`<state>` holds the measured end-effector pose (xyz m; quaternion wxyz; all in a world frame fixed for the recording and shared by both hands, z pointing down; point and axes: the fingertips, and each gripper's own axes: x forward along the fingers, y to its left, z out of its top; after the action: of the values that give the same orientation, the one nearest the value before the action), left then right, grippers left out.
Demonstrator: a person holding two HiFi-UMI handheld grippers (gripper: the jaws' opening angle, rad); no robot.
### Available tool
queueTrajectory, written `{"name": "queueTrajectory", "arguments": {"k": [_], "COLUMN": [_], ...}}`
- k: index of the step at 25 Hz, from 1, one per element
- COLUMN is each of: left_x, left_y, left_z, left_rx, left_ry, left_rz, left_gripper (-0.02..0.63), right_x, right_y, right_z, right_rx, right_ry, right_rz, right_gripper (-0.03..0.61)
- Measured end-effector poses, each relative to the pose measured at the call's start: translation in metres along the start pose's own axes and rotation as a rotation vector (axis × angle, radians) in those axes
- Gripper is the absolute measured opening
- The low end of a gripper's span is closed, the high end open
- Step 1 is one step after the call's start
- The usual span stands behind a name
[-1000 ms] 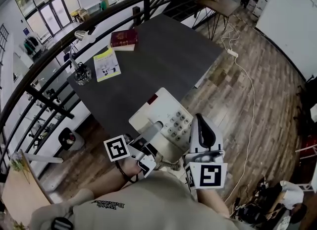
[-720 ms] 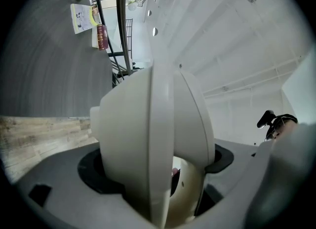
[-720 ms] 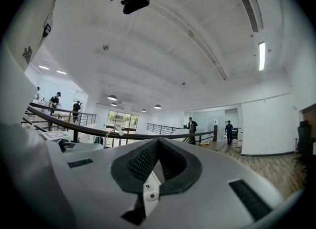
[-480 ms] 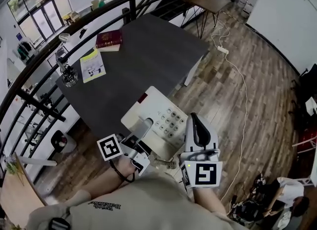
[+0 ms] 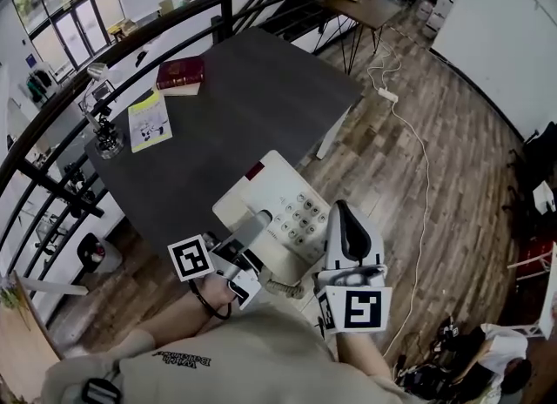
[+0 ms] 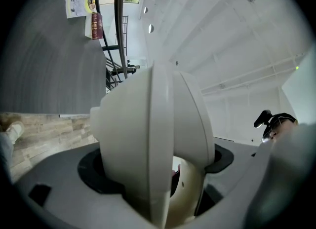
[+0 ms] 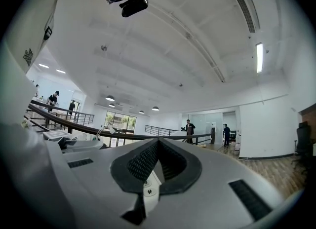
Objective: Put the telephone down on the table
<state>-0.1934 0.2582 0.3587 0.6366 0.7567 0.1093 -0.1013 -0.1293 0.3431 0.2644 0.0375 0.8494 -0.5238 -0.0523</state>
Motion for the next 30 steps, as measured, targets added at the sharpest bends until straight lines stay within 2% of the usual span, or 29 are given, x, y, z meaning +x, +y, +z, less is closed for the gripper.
{"name": "queueTrajectory", "arguments": {"k": [3,8,19,30], "left_x": [0.02,0.058,0.149,0.201], "left_y": [0.019,0.047,0.094,0.145], "left_z": [0.014,0.036,0.097,0.173], "left_rx": [-0.007,-0.019,-0.027,-0.023], "left_ry": [-0.001,-0.011,0.007,-0.022], "left_rz": [-0.01,-0.018,0.031,0.065], "left_gripper": [0.457,0.457,0.456,0.457], "right_x": [0.025,0.066,0.182,0.296], "right_y": [-0.014,-0.041,-0.097,-0.113], "right_z": [-0.01,-0.026,-0.051,-0.077], "right_rx": [-0.028,-0.01,0.021,0.009], "right_ry": [-0.001,0.002,0.046,0.096], "right_rz": [0.004,-0.002,0.026,0.098], "right_gripper": [0.003,0.003,0.003,0.003]}}
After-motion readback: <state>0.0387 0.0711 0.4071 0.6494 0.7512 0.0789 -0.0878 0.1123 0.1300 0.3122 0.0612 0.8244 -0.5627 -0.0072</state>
